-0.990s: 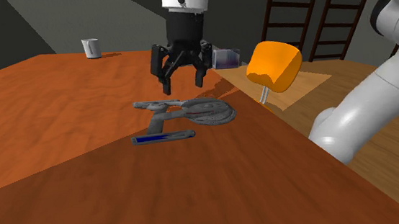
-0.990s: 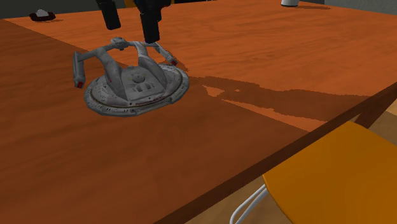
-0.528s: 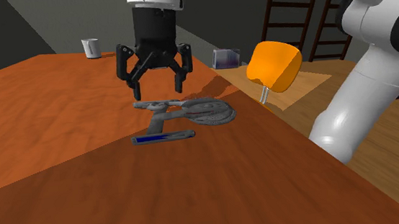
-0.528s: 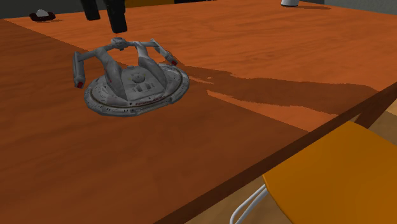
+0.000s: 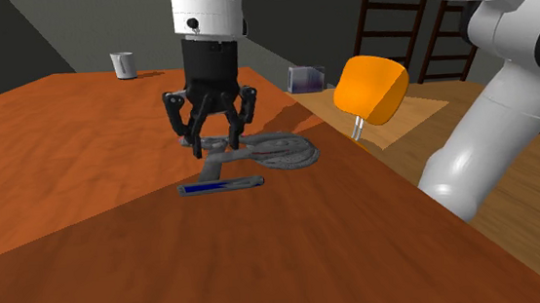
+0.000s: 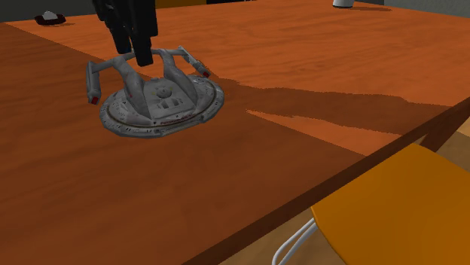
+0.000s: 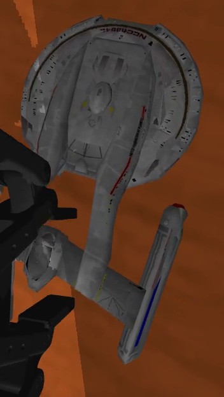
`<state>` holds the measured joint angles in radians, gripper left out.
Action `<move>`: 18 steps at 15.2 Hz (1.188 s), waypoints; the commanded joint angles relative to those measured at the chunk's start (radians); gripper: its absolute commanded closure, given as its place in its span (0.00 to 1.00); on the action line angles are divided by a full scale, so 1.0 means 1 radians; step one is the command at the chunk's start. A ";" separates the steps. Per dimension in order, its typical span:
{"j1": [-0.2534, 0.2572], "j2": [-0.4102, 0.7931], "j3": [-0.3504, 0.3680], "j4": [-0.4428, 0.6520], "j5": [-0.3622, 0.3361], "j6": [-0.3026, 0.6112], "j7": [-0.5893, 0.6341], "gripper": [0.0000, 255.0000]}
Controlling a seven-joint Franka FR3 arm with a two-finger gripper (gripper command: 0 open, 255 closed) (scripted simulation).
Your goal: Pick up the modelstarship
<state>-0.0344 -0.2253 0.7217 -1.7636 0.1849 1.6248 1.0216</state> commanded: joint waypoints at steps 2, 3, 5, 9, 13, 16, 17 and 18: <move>0.000 -0.002 -0.001 -0.005 0.001 0.003 -0.001 1.00; 0.000 -0.002 -0.001 -0.004 0.001 0.003 -0.001 1.00; 0.000 -0.002 -0.001 -0.004 0.001 0.003 -0.001 1.00; 0.000 0.000 0.001 -0.002 0.000 0.002 0.001 1.00; -0.003 0.018 0.004 0.067 -0.012 -0.052 0.012 1.00; -0.005 0.036 0.008 0.123 -0.023 -0.093 0.023 1.00; -0.006 0.042 0.010 0.142 -0.027 -0.107 0.026 1.00; -0.006 0.049 0.012 0.162 -0.031 -0.121 0.031 1.00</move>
<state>-0.0390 -0.1771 0.7362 -1.6163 0.1549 1.5183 1.0538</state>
